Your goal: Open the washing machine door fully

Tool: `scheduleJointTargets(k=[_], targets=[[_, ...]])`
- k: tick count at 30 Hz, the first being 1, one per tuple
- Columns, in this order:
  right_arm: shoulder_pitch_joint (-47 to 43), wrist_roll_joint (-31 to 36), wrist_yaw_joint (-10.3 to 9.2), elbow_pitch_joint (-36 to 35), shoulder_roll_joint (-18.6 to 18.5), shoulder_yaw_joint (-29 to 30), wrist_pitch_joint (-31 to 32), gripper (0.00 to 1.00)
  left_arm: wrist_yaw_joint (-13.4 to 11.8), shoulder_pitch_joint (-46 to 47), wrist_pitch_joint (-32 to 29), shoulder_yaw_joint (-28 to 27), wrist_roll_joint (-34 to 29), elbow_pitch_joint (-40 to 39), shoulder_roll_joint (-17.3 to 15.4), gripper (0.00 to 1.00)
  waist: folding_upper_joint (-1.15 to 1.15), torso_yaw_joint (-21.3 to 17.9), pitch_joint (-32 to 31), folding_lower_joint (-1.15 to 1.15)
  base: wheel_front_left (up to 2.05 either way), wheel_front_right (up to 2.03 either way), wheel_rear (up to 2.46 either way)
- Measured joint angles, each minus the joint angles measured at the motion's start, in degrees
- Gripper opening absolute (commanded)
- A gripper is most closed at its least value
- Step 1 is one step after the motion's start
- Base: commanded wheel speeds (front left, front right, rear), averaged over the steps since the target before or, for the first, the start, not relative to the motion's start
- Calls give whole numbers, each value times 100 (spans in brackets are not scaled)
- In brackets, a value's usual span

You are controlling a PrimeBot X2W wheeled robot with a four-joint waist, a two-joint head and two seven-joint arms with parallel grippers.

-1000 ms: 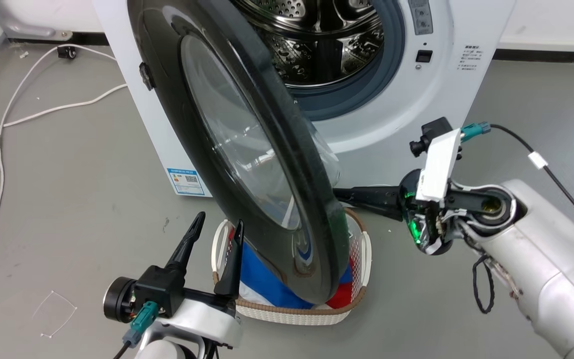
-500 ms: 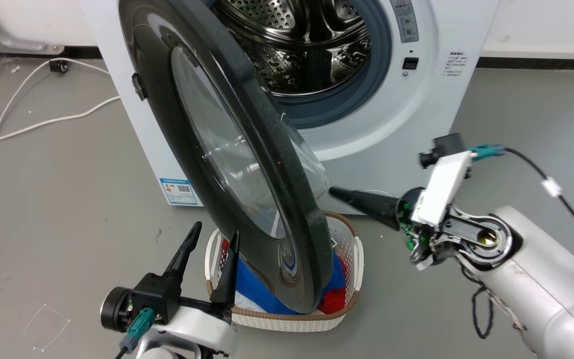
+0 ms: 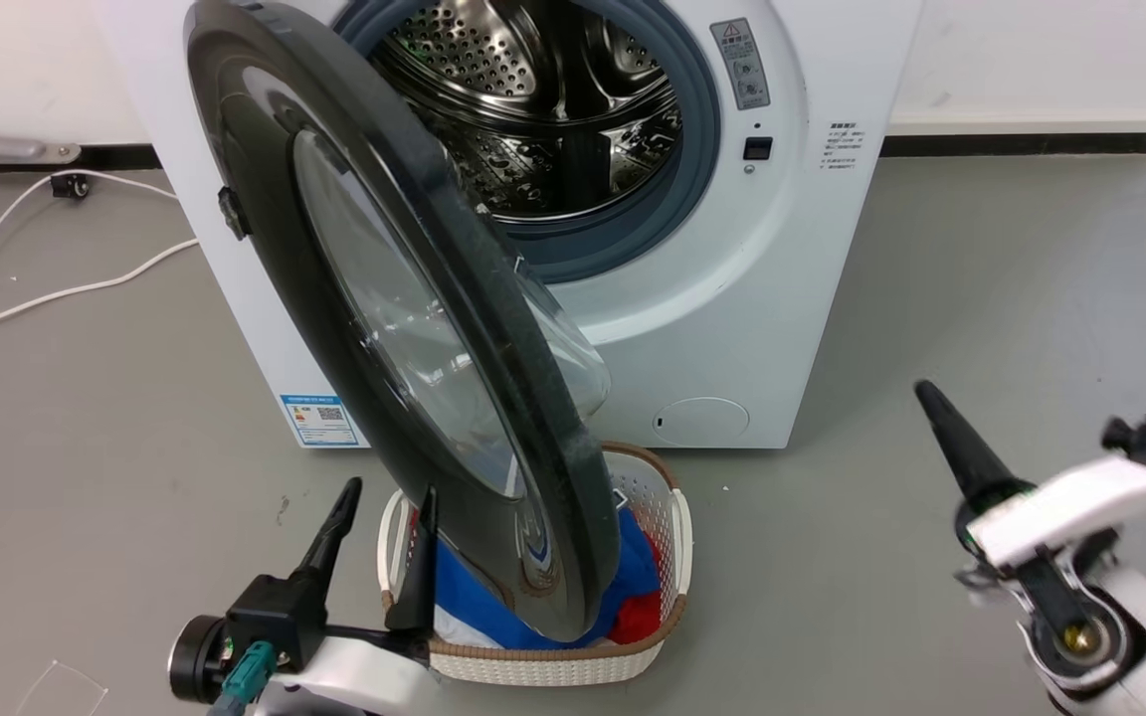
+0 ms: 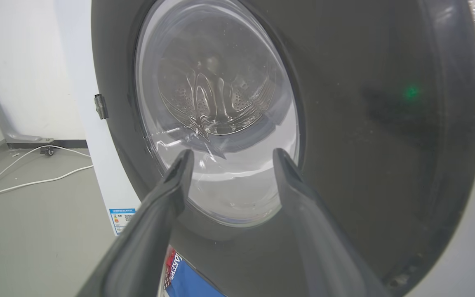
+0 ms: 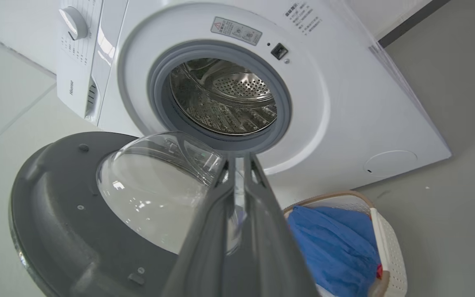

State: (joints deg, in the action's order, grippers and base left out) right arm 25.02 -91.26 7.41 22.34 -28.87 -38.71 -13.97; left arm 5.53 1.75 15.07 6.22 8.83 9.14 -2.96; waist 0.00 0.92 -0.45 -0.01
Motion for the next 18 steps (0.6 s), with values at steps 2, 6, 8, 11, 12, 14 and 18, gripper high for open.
scheduleJointTargets(k=[2,6,8,11,12,14,18], targets=[[-249,397,0,14,-62,229,-86,100,-16,-23,0,-64,-1,13,-1,100,0,-41,-11,0,0,0,0],[-728,1913,0,85,92,1543,-109,100,-52,-55,0,-161,-7,14,-1,100,0,-138,-15,0,0,0,0],[-1042,3097,0,-21,313,2313,-110,100,-53,-75,0,-200,-9,16,1,100,0,-178,-18,0,0,0,0],[-1552,4877,1,-445,789,3336,-110,100,-53,-110,0,-234,-16,42,1,100,0,-185,-26,0,0,0,0],[-1718,5554,1,-660,942,3594,-111,100,-56,-112,0,-243,-15,53,-1,100,0,-180,-25,0,0,0,0],[-2022,6468,0,-1080,1328,3969,-112,100,-58,-112,0,-249,-14,63,3,100,0,-174,-18,0,0,0,0],[-2486,7930,10,-1789,1946,4281,-27,100,-59,-104,0,-280,-13,107,-1,100,0,-165,-7,0,0,0,0]])
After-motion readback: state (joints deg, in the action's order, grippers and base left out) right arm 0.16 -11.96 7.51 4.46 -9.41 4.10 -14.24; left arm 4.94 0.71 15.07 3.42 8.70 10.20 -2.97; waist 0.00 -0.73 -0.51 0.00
